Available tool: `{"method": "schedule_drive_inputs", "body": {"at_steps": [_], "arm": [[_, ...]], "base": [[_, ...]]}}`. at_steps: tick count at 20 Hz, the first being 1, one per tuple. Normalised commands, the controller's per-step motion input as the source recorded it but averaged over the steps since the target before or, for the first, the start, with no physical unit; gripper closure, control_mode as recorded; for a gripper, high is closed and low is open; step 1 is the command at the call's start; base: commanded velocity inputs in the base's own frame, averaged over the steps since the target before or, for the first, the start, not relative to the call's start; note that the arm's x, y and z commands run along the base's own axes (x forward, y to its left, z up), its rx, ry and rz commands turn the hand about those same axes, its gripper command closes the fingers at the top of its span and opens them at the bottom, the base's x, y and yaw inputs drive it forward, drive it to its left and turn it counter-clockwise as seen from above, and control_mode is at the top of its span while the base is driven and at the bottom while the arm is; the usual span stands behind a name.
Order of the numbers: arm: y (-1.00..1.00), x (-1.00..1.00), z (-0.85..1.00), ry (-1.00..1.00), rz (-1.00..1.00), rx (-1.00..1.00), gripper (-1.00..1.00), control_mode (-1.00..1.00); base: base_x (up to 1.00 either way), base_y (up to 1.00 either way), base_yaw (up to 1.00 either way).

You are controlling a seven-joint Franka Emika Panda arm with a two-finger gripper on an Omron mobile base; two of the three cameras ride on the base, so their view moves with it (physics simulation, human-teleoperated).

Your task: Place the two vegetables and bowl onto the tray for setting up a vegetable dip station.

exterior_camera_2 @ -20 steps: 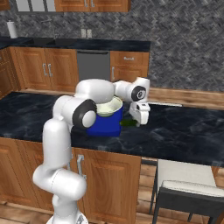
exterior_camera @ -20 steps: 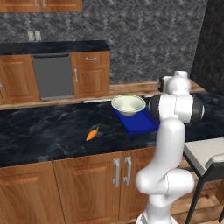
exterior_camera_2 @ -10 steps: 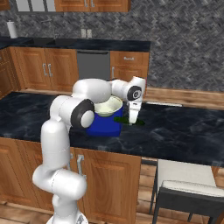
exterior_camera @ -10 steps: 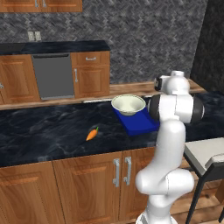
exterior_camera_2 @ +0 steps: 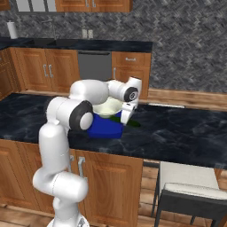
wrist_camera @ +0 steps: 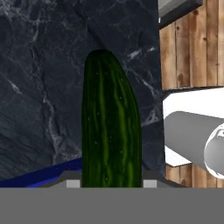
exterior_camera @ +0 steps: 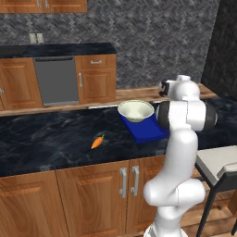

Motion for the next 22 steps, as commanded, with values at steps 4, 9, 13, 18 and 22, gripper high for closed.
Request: {"method": "schedule_drive_inputs", "body": {"at_steps": [4,9,13,18,22], "arm": [[0.29,0.0,-0.01,-0.03,-0.05,-0.02,1.0,-1.0],[0.24,0.0,-0.01,-0.07,0.0,-0.03,1.0,-1.0],[0.22,0.0,-0.04,-0.1,0.0,-0.03,1.0,-1.0],[0.21,0.05,-0.06,-0.1,0.0,-0.03,1.0,-1.0],[0.17,0.08,-0.06,-0.09,0.0,-0.01,1.0,-1.0]], "base": [[0.0,0.0,0.0],[0.0,0.0,0.0],[0.0,0.0,0.0],[0.0,0.0,0.0],[0.0,0.0,0.0]]}}
